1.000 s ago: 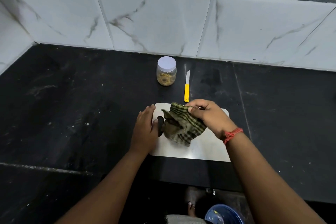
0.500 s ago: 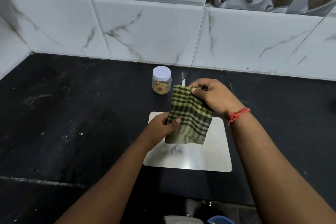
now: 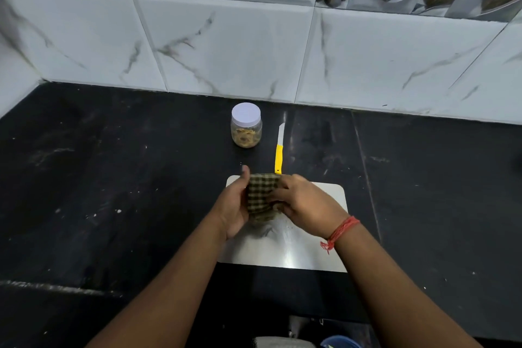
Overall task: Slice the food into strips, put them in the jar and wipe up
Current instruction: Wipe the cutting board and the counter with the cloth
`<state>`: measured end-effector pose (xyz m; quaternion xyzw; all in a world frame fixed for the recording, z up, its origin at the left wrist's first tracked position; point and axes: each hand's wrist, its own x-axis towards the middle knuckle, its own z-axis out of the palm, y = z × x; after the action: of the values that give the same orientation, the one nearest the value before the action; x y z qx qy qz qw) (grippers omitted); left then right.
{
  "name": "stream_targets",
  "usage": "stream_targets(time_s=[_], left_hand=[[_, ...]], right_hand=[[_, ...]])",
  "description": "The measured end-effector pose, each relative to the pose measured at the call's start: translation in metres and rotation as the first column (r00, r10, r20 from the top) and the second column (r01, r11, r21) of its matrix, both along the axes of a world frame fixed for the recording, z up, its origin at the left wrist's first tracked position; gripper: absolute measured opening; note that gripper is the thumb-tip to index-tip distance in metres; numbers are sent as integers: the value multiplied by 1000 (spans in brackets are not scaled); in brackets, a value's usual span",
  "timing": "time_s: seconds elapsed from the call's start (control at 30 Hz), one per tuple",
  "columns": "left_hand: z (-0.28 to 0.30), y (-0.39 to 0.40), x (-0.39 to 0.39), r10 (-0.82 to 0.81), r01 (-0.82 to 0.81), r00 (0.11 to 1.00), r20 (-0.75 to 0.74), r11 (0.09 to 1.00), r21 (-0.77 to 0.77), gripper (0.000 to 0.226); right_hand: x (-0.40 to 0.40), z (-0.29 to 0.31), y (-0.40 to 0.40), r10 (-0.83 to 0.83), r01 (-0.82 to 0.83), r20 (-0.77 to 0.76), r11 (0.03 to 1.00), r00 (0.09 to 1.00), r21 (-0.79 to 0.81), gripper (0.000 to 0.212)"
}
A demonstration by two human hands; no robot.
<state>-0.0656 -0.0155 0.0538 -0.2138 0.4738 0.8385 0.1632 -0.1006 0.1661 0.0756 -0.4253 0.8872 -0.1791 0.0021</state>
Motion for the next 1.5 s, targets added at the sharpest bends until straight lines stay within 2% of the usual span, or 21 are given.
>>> stream_targets(time_s=[0.07, 0.13, 0.2, 0.27, 0.3, 0.37, 0.4, 0.43, 0.5, 0.63, 0.7, 0.8, 0.87, 0.93, 1.03, 1.13, 1.27, 1.33, 1.4, 1.43, 1.5], left_hand=[[-2, -1, 2, -91, 85, 995, -47, 989, -123, 31], [-5, -2, 2, -147, 134, 987, -61, 974, -182, 24], [-4, -4, 2, -189, 174, 980, -62, 966, -190, 20], [-3, -7, 1, -258, 230, 965, -57, 927, -295, 16], [-4, -10, -1, -303, 254, 952, -49, 866, -431, 13], [-11, -14, -6, -375, 236, 927, -21, 626, -743, 8], [-16, -16, -7, -379, 189, 925, -20, 505, -842, 11], [-23, -17, -8, -367, 135, 929, -36, 429, -893, 15], [-37, -21, -6, -348, 35, 933, -90, 338, -940, 19], [-65, -33, 6, -444, -139, 886, -138, 30, -990, 29], [-74, -35, 14, -467, -152, 879, -95, -86, -985, 36], [-86, -38, 24, -493, -179, 869, -46, -225, -958, 43], [-89, -40, 29, -506, -163, 863, -1, -276, -947, 52], [-93, -43, 33, -511, -125, 858, 61, -322, -938, 57], [-99, -44, 39, -508, -79, 851, 130, -370, -925, 61], [-101, -44, 39, -499, -49, 851, 162, -383, -922, 63], [-101, -46, 38, -505, -52, 848, 160, -379, -924, 68], [-100, -45, 39, -510, -44, 844, 168, -379, -924, 73], [-100, -46, 39, -515, -51, 842, 160, -372, -927, 77], [-100, -46, 39, -518, -57, 842, 154, -368, -928, 79], [-101, -46, 39, -520, -66, 842, 143, -363, -930, 82]], right_hand=[[-2, -1, 2, -76, 91, 120, 989, 990, -119, 18], [-10, -1, 3, -175, 223, 220, 951, 960, -216, 27], [-19, -2, 3, -207, 274, 371, 952, 905, -137, 35], [-23, -6, 5, -209, 262, 599, 965, 773, -3, 24], [-22, -11, 5, -206, 270, 678, 963, 706, 12, 18], [-16, -26, 2, -244, 383, 739, 924, 628, -21, 23], [-13, -34, 0, -299, 443, 721, 896, 625, -12, 23], [-10, -41, -4, -373, 479, 666, 877, 646, 26, 22], [-3, -54, -10, -492, 489, 520, 858, 698, 156, 25], [10, -59, -9, -555, 499, 245, 828, 795, 256, 28], [15, -60, -8, -470, 458, 26, 870, 882, 182, 31], [20, -71, -11, -199, 200, -17, 975, 980, 95, 49], [26, -85, -15, -92, 97, -31, 977, 995, 192, 61], [29, -97, -21, -84, 99, -68, 959, 994, 264, 64], [24, -98, -31, -237, 246, -65, 932, 969, 265, 60], [29, -100, -50, -463, 453, -6, 864, 886, 218, 59], [37, -106, -55, -275, 277, -43, 934, 961, 227, 59], [18, -105, -47, -390, 388, -40, 892, 920, 231, 59], [12, -105, -48, -552, 543, -30, 808, 834, 227, 60], [17, -105, -54, -552, 544, -30, 808, 833, 229, 61], [31, -109, -64, -407, 404, -41, 882, 913, 244, 63]])
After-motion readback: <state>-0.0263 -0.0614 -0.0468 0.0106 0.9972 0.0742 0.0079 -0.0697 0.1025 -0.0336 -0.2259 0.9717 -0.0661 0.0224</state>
